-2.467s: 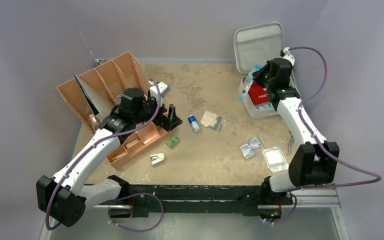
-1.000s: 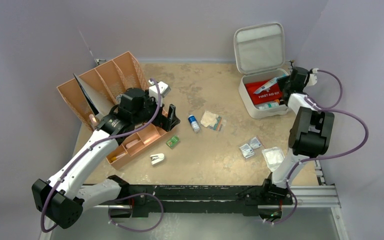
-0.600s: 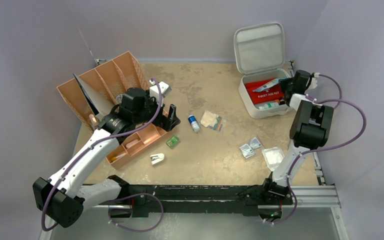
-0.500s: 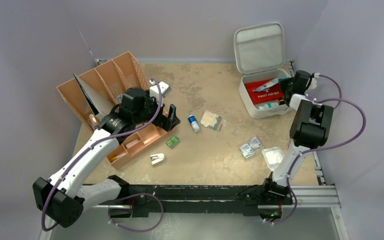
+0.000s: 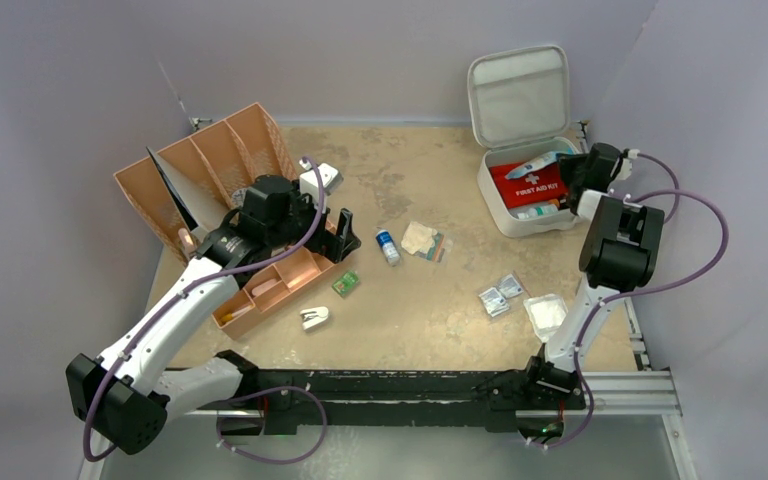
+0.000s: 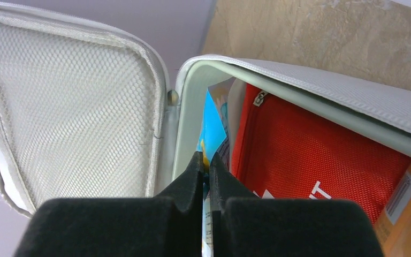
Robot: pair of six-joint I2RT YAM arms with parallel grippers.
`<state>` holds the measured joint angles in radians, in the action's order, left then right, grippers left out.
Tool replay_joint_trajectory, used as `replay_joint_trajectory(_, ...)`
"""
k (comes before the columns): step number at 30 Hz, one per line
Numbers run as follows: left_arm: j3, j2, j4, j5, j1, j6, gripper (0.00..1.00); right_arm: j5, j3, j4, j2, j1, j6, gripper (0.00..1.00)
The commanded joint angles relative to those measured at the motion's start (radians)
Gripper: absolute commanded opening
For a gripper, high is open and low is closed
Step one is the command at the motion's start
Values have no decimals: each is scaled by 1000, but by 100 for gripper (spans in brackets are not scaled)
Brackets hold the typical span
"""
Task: Organize the medicine kit
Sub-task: Place the medical item at the medicine box.
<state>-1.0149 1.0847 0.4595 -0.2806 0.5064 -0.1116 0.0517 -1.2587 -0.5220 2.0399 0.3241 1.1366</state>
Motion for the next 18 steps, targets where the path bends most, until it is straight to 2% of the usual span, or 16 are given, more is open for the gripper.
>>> replay_joint_trajectory(1,5,3,-11,-11,5,15,100,-36,-40,44,-16,20,19,3)
replay_joint_trajectory(8,5,10,-12,-14,4,13,100,-96,-52,181,-52,27,-18,10)
replay_joint_trajectory(12,4,12,-12,-11,4,10,100,-108,-67,249,-71,35,-24,21)
replay_joint_trajectory(18,3,9,-10,-8,5,10,100,-144,-108,367,-118,38,-109,32)
